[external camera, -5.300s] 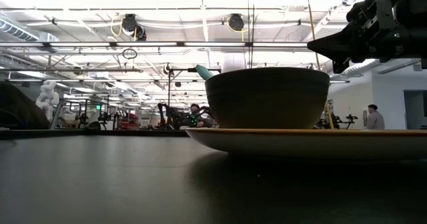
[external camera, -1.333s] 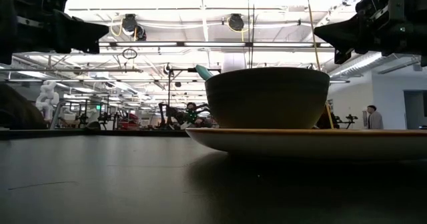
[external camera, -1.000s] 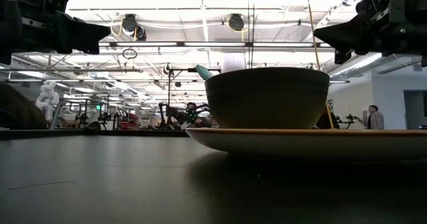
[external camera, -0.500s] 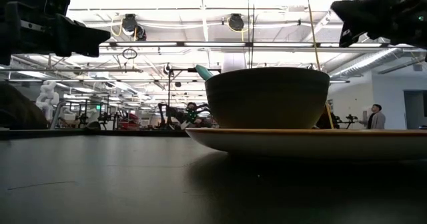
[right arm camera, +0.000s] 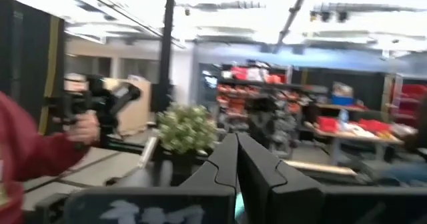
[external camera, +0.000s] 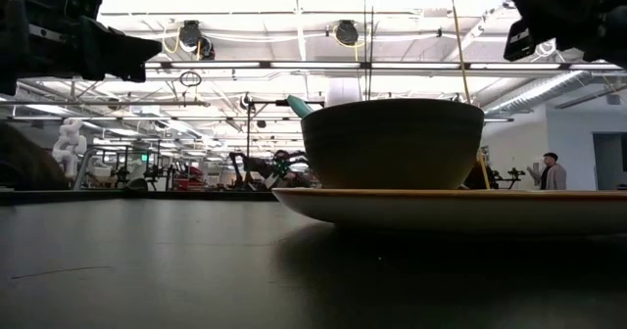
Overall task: Set table place
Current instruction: Return to Home Position
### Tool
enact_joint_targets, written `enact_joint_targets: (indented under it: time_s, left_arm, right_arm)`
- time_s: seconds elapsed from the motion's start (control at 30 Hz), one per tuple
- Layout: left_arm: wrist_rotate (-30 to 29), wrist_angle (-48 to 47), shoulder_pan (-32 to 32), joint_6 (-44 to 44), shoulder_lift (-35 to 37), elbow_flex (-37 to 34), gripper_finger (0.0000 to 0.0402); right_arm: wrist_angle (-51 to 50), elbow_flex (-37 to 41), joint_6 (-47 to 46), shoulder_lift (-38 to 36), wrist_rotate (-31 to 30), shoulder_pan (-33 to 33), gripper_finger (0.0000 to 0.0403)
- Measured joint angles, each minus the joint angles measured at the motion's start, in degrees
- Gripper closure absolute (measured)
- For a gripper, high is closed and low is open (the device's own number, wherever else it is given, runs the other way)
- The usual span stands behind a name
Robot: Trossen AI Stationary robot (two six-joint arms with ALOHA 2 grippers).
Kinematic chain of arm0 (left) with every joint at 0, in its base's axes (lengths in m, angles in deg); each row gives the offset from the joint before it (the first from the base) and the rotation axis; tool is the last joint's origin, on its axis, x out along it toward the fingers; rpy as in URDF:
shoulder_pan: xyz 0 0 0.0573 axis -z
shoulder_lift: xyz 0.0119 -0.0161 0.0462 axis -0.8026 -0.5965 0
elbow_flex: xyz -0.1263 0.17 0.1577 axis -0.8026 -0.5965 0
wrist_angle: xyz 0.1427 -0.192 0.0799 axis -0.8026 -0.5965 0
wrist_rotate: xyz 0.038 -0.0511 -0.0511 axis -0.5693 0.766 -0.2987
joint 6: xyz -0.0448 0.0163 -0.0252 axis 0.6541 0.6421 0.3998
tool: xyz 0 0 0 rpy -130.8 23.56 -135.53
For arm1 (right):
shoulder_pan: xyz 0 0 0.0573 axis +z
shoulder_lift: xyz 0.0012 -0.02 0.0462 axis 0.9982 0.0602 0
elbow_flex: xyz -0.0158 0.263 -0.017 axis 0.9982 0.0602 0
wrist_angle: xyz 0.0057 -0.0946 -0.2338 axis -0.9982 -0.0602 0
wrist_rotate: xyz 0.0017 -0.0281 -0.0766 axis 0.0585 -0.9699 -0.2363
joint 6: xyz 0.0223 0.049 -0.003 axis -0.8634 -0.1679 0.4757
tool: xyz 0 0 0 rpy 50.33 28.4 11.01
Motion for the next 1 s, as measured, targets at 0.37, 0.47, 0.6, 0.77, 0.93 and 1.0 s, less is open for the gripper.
enact_joint_targets:
  time_s: [0.37,0.47,0.6,0.77,0.93,1.0]
  left_arm:
    - [-1.46,-0.81,-0.04,-0.2,-0.02,0.0,0.0401]
    - [-1.47,-0.93,-0.04,-0.21,-0.02,0.0,0.0401]
    - [-1.49,-0.95,-0.04,-0.23,0.0,0.0,0.0401]
    - [-1.49,-0.95,-0.04,-0.37,-0.02,0.0,0.0399]
    - [-1.49,-1.01,-0.04,0.05,-0.02,0.0,0.0396]
    - [-1.49,-1.34,-0.04,0.07,-0.02,0.0,0.0398]
  right_arm:
    - [-8.45,0.0,1.35,-3.75,-8.12,-0.02,0.0403]
    - [-8.68,0.0,1.42,-3.92,-8.14,-0.02,0.0403]
    - [-9.82,0.0,1.48,-3.95,-8.12,-0.02,0.0403]
    - [-9.45,0.0,1.64,-3.95,-8.05,-0.02,0.0403]
    - [-9.39,0.0,1.4,-3.95,-8.01,-0.02,0.0403]
    - [-9.39,0.0,1.03,-3.95,-8.01,-0.02,0.0403]
